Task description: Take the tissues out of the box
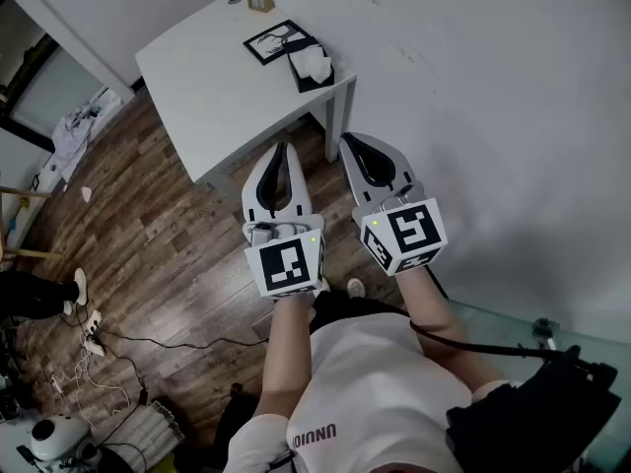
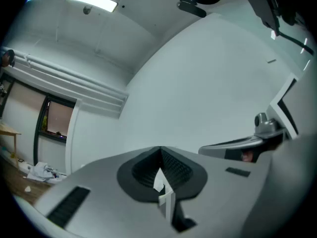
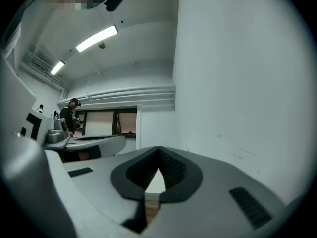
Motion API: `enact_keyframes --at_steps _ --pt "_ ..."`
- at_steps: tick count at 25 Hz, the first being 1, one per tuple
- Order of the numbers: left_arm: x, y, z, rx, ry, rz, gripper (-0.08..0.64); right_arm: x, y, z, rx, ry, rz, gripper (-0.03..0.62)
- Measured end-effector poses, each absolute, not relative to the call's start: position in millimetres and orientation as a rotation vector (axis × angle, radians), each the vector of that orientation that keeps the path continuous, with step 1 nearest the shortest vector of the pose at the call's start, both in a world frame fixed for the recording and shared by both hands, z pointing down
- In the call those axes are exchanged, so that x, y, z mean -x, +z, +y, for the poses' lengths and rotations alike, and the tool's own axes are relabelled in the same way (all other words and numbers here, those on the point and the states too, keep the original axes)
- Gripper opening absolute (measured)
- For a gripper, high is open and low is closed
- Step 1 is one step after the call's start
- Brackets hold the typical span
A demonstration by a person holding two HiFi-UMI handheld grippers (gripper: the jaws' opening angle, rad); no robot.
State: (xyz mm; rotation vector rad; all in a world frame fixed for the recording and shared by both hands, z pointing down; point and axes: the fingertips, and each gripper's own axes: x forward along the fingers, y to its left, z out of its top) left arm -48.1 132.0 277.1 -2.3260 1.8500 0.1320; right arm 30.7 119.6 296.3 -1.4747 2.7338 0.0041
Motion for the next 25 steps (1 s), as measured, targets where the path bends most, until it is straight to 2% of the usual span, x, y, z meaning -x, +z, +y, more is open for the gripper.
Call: enact_keyframes --at_steps 25 --pt "65 282 130 2.306 0.134 1.875 0.012 -21 296 118 1.472 0.024 2.742 0.02"
